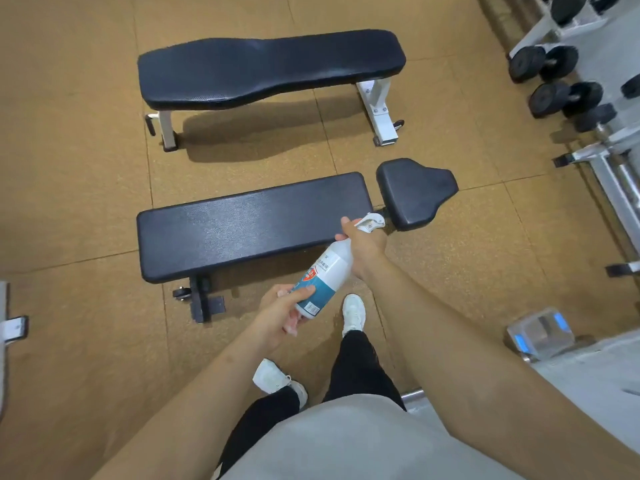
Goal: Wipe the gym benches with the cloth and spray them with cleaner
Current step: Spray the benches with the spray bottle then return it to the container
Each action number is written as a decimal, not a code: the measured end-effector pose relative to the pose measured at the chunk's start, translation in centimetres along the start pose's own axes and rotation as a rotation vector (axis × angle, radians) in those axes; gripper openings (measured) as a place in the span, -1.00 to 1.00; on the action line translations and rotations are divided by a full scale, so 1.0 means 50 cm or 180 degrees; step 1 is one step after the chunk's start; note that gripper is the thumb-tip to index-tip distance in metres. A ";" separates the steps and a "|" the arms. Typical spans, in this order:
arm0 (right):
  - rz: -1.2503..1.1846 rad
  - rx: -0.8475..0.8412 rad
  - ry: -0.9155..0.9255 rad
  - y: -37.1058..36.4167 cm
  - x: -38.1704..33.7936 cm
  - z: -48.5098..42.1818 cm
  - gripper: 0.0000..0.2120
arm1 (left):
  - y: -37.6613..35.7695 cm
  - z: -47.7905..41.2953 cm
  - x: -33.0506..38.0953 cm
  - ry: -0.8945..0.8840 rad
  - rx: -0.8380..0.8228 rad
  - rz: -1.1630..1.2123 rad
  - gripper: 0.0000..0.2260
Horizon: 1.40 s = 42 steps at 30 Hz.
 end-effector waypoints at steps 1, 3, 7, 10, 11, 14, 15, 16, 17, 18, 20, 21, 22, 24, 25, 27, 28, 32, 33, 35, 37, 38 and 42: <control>-0.0037 -0.0084 0.0035 -0.023 0.012 0.016 -0.72 | 0.027 0.011 -0.003 -0.0030 0.0029 0.0036 -0.46; -0.0088 -0.0163 0.0059 -0.062 0.031 0.043 -0.68 | 0.073 0.029 -0.004 -0.0085 0.0081 0.0086 -0.50; 0.0093 0.0001 -0.0029 -0.115 0.069 0.071 -0.68 | 0.141 0.043 -0.001 -0.0115 0.0164 0.0120 -0.51; 0.0175 -0.0026 -0.0069 -0.153 0.088 0.079 -0.73 | 0.185 0.036 0.001 -0.0089 0.0201 0.0162 -0.46; 0.0177 -0.0092 -0.0086 -0.167 0.093 0.078 -0.74 | 0.196 0.033 0.002 -0.0078 0.0187 0.0182 -0.41; 0.0177 -0.0189 -0.0127 -0.206 0.104 0.065 -0.75 | 0.227 0.022 0.010 -0.0054 0.0223 0.0133 -0.39; 0.0222 -0.0148 -0.0133 -0.219 0.109 0.059 -0.79 | 0.239 0.016 0.015 -0.0046 0.0273 0.0114 -0.42; 0.0228 -0.0094 -0.0144 -0.231 0.113 0.052 -0.81 | 0.251 0.010 0.021 -0.0025 0.0293 0.0119 -0.43; 0.0200 -0.0055 -0.0167 -0.246 0.117 0.046 -0.81 | 0.259 0.004 0.031 -0.0007 0.0265 0.0107 -0.43; 0.0156 -0.0039 -0.0202 -0.261 0.120 0.042 -0.80 | 0.270 0.000 0.042 0.0006 0.0252 0.0109 -0.41; 0.0081 -0.0135 -0.0261 -0.296 0.122 0.036 -0.80 | 0.297 -0.011 0.066 0.0013 0.0275 0.0079 -0.35; 0.0039 -0.0232 -0.0264 -0.315 0.123 0.033 -0.80 | 0.312 -0.017 0.077 -0.0002 0.0295 0.0028 -0.31; 0.0000 -0.0307 -0.0266 -0.334 0.123 0.031 -0.80 | 0.326 -0.021 0.088 -0.0014 0.0293 -0.0049 -0.29; -0.0040 -0.0403 -0.0273 -0.369 0.122 0.030 -0.78 | 0.347 -0.021 0.106 -0.0025 0.0349 -0.0124 -0.38; -0.0035 -0.0400 -0.0275 -0.385 0.124 0.030 -0.79 | 0.358 -0.019 0.113 -0.0035 0.0379 -0.0125 -0.43; 0.0010 -0.0337 -0.0260 -0.416 0.129 0.036 -0.81 | 0.380 -0.011 0.124 -0.0047 0.0418 -0.0115 -0.49; 0.0024 -0.0311 -0.0263 -0.431 0.134 0.043 -0.80 | 0.396 -0.008 0.129 -0.0057 0.0451 -0.0089 -0.49; 0.0029 -0.0480 -0.0190 -0.497 0.154 0.075 -0.80 | 0.461 0.006 0.139 -0.0041 0.0300 -0.0008 -0.38; 0.0023 -0.0540 -0.0148 -0.513 0.161 0.085 -0.81 | 0.477 0.011 0.140 -0.0033 0.0261 -0.0025 -0.41; 0.0024 -0.0550 -0.0084 -0.540 0.178 0.104 -0.80 | 0.514 0.021 0.140 -0.0046 0.0228 -0.0040 -0.43; 0.0070 -0.0427 -0.0041 -0.565 0.198 0.128 -0.82 | 0.558 0.028 0.144 -0.0101 0.0136 -0.0098 -0.31; 0.0097 -0.0349 -0.0017 -0.580 0.211 0.145 -0.82 | 0.581 0.037 0.148 -0.0141 0.0070 -0.0121 -0.26; 0.0070 -0.0321 0.0042 -0.654 0.284 0.225 -0.80 | 0.703 0.082 0.141 -0.0162 -0.0114 -0.0163 -0.27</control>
Point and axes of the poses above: each hand's wrist, its own z-axis away from the middle knuckle, its own y-axis out of the back of the hand, x = y × z, the point moved 7 cm from there along -z, towards the middle knuckle, and after that the axes turned 3 degrees about -z, right-handed, at the moved point
